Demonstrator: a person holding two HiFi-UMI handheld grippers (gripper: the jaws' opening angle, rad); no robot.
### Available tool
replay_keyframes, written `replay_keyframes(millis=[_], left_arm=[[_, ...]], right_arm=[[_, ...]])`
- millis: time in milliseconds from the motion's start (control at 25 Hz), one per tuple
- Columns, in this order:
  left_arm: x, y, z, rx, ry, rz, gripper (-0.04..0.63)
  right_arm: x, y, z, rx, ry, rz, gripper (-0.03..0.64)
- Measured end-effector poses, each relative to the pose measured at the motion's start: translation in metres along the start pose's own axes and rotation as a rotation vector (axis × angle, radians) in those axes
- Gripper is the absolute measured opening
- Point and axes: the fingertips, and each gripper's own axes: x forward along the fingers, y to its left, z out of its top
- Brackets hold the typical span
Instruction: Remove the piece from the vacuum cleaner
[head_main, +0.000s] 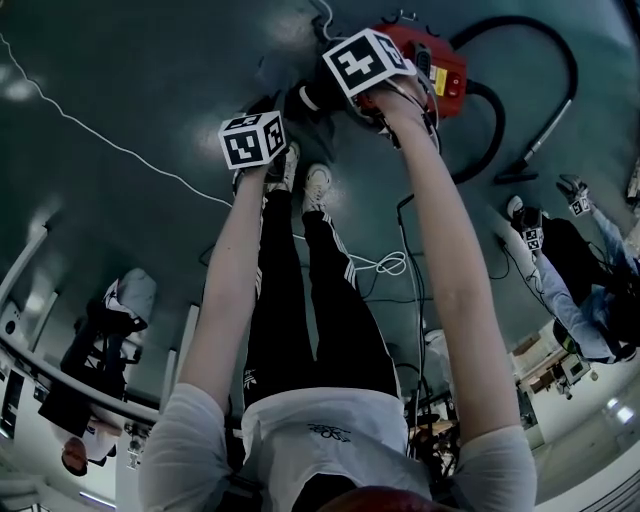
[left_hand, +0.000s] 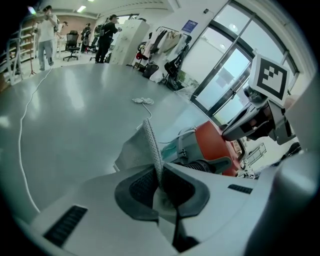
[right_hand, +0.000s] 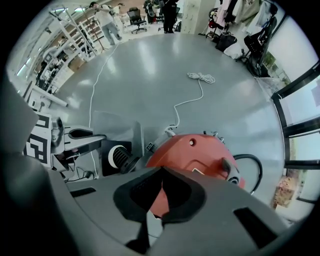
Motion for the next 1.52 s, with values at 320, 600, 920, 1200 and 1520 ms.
replay_keyframes(millis=[320,600,920,1200,1520], left_arm=[[-0.009,0.03,-0.036,0.086,0.095,0.093,0.017],[-0.046,0.072,-0.08,0.027,0.096,0.123,0.017],[-0.046,0.049,-0.06,0.038,0.053,0.121,0.017],[-0.116,-0.001,-0.007,0.201,0.035,0.118,0.017],[-0.241,-0.074,0.111,0.175,-0.216,0.14,0.017]], right_arm=[[0.002,-0.002,0.002,-0.027,-0.009,-0.03,0.011],[0.005,0.007,0.002,-0.066,-0.017,-0.037,0.011],[0.012,0.008,0.005,-0.159,-0.036,-0.167,0.011],[-0.023,0.0,-0.019,-0.192,-0.02,-0.255,0.011],[-0.189,0.031,-0.025,0.401,-0.417,0.152,0.011]])
